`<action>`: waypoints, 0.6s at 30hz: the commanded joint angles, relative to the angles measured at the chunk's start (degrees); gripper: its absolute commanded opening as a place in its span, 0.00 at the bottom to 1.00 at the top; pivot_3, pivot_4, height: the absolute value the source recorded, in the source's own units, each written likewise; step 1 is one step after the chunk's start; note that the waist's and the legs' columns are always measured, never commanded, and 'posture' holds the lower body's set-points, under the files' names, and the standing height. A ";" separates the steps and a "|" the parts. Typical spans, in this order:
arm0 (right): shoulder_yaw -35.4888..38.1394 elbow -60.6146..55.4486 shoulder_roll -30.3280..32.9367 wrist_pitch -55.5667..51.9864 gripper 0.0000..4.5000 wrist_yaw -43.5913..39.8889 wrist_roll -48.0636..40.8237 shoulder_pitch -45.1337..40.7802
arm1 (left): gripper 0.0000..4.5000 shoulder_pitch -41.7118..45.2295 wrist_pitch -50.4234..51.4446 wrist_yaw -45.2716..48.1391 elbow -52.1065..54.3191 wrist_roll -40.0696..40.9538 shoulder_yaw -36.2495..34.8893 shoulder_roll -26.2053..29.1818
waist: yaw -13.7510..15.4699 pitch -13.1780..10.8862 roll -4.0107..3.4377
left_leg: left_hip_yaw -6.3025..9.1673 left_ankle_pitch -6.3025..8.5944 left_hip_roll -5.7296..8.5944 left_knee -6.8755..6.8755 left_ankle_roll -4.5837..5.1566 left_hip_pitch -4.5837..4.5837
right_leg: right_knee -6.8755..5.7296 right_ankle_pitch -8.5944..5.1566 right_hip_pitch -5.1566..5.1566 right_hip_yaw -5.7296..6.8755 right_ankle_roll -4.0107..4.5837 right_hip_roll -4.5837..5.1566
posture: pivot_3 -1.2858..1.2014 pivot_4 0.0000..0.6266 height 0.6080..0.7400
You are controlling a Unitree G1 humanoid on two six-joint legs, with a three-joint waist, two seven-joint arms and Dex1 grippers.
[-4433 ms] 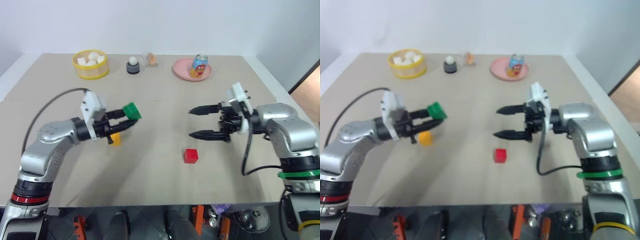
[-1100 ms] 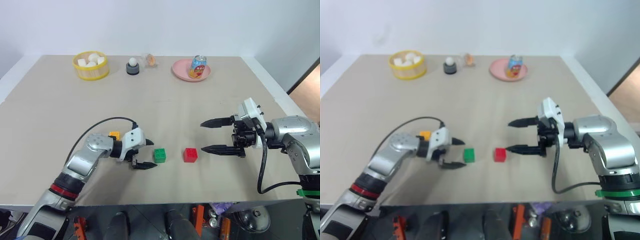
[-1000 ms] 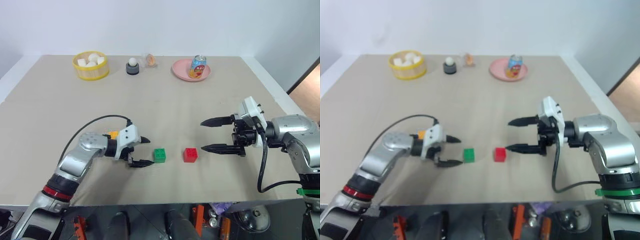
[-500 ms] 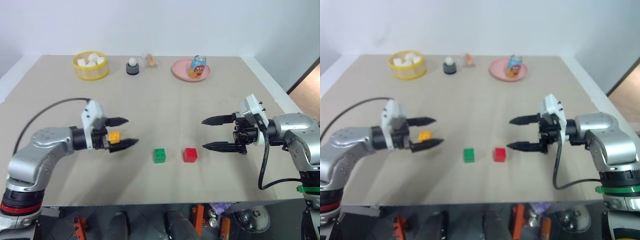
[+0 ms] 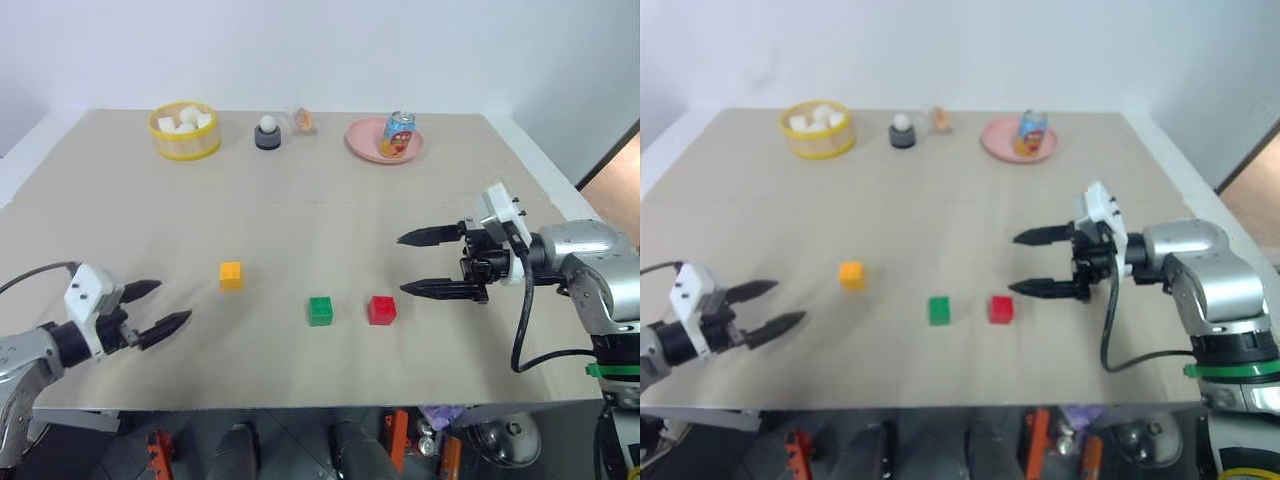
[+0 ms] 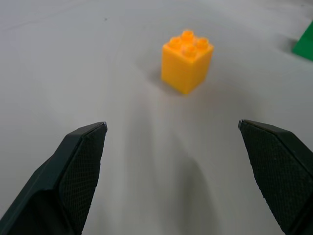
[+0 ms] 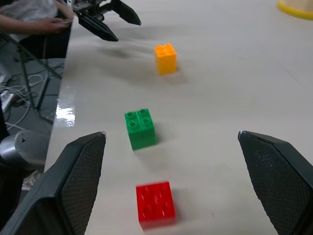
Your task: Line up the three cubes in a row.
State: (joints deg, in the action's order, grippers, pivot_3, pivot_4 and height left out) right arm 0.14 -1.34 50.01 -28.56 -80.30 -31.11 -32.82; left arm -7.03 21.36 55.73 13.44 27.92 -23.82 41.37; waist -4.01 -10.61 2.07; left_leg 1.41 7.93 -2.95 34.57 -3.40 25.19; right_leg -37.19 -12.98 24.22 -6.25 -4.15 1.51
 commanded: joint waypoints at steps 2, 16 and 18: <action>0.57 0.43 -0.08 0.99 1.00 -0.73 0.08 -1.82 | 0.99 1.04 -4.60 1.09 -0.77 0.25 0.56 -0.58 | 0.02 0.00 0.00 | -0.19 0.01 0.02 0.00 -0.02 0.00 | 0.04 0.00 0.01 -0.01 0.00 0.15 | 0.52 0.24 1.00; 0.90 -0.46 -0.68 0.66 1.00 -0.38 0.31 -1.37 | 0.99 13.13 -9.55 1.75 -12.28 -5.20 12.31 -2.13 | -0.07 0.00 -0.02 | -0.27 0.00 -0.25 -0.20 0.04 0.04 | -0.06 0.01 0.00 -0.01 0.01 -0.16 | 0.52 0.24 1.00; 1.17 -0.86 -0.46 0.47 1.00 -0.22 0.19 -0.94 | 0.99 14.44 -9.71 1.78 -13.80 -5.62 12.73 -2.25 | -0.12 0.00 -0.01 | -0.28 0.00 -0.24 -0.17 0.04 0.05 | -0.06 0.02 -0.02 -0.02 0.00 -0.15 | 0.52 0.24 1.00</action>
State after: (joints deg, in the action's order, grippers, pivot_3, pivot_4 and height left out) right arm -0.19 -0.39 48.83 -28.15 -80.72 -30.19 -33.73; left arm 6.65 12.80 57.63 0.05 22.44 -10.97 38.72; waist -4.13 -10.61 2.06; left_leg 1.11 7.92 -3.19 34.41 -3.36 25.24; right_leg -37.25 -12.96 24.19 -6.28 -4.15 1.36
